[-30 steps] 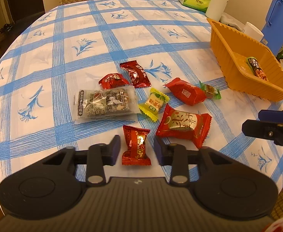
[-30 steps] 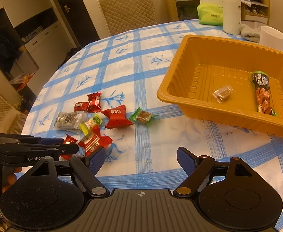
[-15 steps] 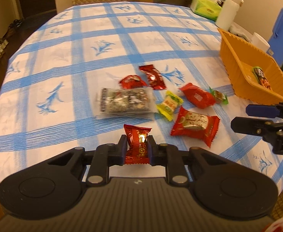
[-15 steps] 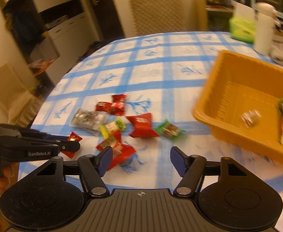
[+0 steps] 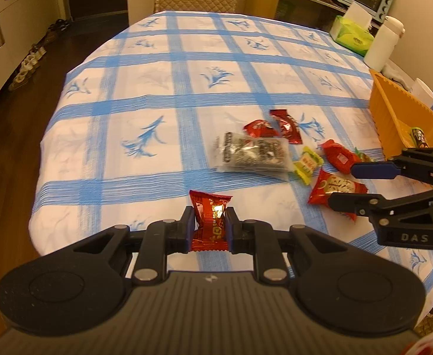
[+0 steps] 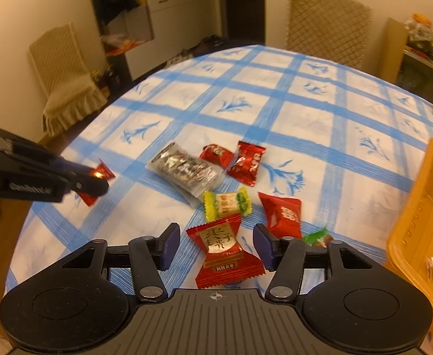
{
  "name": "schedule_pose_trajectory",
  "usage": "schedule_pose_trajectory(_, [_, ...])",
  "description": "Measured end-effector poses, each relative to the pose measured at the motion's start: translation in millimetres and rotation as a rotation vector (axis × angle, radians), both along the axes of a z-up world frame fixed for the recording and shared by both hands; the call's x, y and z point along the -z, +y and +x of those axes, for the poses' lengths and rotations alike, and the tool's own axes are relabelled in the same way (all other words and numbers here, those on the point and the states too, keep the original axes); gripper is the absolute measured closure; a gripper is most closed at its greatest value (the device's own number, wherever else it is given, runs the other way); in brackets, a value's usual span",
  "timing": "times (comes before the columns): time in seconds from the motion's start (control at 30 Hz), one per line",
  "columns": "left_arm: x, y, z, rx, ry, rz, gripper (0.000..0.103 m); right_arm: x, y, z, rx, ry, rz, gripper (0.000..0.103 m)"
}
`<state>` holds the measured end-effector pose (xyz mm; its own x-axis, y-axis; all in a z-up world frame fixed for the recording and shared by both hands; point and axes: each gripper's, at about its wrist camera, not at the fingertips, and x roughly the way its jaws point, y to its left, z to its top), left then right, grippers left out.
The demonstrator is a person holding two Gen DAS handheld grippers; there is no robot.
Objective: Organize snacks
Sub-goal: 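Grasp a small red candy with the left gripper while the right gripper grasps a red-and-gold candy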
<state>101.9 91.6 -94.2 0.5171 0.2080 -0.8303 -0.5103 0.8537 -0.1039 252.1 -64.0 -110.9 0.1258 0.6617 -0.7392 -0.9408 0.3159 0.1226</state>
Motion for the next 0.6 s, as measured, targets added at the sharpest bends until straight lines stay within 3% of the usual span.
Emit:
schedule_pose_trajectory(0.27, [0, 6, -14, -0.028, 0.001, 0.000, 0.084, 12, 10, -1, -0.028, -0.010, -0.055, 0.070])
schedule_pose_trajectory(0.6, [-4, 3, -16, -0.016, -0.006, 0.006, 0.084, 10, 2, -4, 0.021, 0.009, -0.034, 0.077])
